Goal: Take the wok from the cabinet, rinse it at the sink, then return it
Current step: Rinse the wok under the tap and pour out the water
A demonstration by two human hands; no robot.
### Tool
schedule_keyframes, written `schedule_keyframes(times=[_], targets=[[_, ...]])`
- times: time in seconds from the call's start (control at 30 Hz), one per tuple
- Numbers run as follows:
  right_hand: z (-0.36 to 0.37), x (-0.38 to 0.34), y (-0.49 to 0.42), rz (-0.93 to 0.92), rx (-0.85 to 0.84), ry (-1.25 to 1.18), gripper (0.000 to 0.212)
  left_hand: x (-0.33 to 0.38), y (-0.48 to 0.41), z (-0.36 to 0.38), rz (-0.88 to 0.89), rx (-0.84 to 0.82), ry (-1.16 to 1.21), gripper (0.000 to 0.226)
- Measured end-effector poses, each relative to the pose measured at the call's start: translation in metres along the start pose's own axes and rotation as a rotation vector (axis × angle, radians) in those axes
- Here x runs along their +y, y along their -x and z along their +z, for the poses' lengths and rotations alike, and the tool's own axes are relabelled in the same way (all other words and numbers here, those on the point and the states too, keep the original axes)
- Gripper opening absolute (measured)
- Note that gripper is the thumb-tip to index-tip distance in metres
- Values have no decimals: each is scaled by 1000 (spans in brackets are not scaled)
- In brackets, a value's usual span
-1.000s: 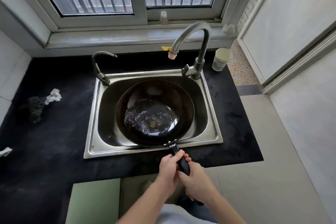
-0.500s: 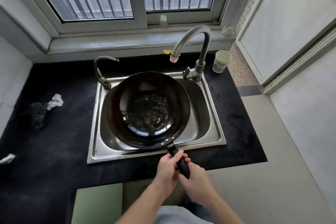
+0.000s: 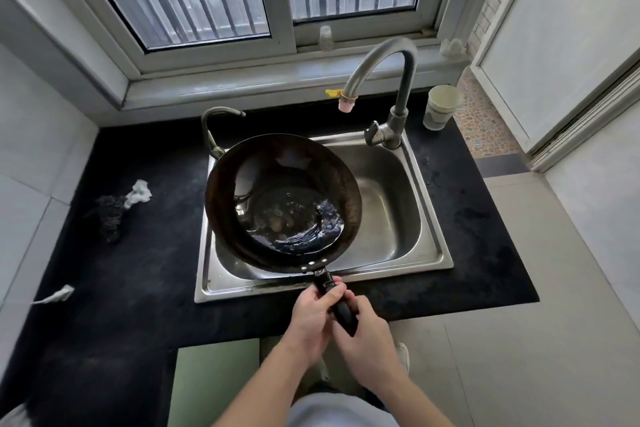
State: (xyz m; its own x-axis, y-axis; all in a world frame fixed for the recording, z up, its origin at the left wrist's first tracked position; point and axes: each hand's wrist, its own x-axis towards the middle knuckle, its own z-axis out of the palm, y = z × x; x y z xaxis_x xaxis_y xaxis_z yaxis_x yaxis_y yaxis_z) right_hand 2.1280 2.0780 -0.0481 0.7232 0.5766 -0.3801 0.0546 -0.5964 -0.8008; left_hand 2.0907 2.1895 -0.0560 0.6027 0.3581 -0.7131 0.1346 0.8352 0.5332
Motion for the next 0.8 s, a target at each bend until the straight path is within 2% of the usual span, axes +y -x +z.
schedule_keyframes(times=[0.07,0.13,0.17,0.37,0.6,0.8], targets=[[5,-5,3,-13,3,152,33,0,-2,-1,7,12,8,12],[5,-15,5,32,-2,352,33,-3,-4,0,7,26,11,9],[6,-18,6,65,-3,375,33,-4,-4,0,2,33,9,8],[7,-11,2,123,-51,320,38,-9,-2,-3,-7,81,-22,12],[12,16,-3,76,-103,61,41,-18,0,-11,33,192,-96,22],[15,13,-5,-2,-142,-18,24,-18,4,-18,99,274,-147,23]])
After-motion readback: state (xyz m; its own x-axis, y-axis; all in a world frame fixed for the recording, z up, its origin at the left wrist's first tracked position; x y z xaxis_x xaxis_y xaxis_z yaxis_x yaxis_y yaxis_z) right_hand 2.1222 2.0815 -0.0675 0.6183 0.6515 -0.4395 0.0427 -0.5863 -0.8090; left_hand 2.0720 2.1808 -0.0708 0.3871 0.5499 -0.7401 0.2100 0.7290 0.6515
